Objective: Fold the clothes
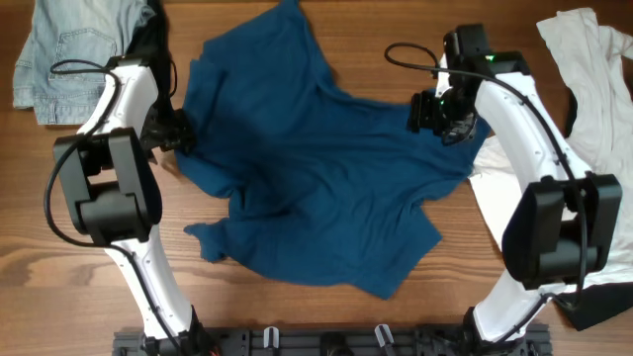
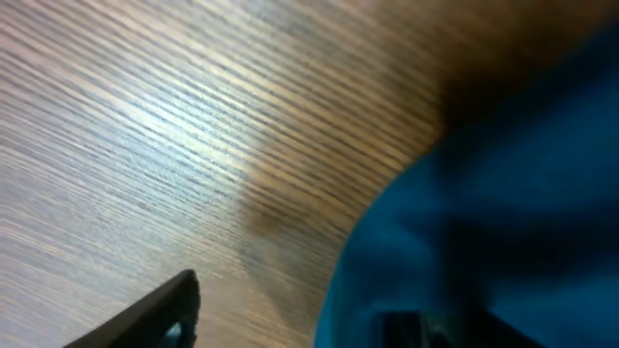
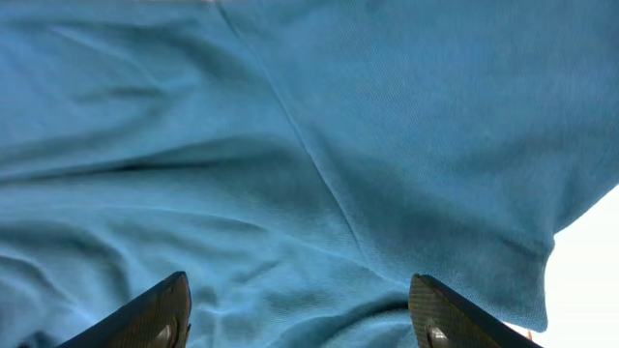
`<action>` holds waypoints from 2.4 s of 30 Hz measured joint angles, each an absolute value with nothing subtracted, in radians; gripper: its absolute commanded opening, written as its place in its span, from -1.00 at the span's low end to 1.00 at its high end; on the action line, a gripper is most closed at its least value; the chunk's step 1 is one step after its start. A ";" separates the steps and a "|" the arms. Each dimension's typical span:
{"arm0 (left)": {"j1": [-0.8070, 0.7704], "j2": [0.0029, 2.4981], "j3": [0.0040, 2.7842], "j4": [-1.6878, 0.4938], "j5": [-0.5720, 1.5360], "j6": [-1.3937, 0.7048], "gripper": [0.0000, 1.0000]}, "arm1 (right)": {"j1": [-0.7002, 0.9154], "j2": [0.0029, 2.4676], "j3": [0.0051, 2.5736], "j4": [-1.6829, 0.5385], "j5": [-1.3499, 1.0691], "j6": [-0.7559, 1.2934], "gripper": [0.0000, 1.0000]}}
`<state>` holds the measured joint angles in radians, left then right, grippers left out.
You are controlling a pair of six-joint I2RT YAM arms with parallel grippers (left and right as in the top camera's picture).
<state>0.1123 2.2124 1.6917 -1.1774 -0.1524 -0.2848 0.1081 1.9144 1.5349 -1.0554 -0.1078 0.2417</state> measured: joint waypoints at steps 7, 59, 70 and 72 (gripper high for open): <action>0.109 2.058 1.737 -1.100 -0.144 -0.277 0.71 | 0.108 1.920 1.382 -1.024 -0.095 0.250 0.45; -0.055 2.139 1.769 -0.705 0.107 -0.196 0.97 | -0.247 2.179 1.816 -0.741 -0.146 0.241 0.57; -0.105 2.220 1.769 -0.616 0.146 -0.188 0.86 | -0.203 2.075 1.829 -0.810 -0.162 0.229 0.52; -0.105 2.233 1.769 -0.603 0.149 -0.192 0.83 | -0.203 2.075 1.829 -0.812 -0.162 0.229 0.52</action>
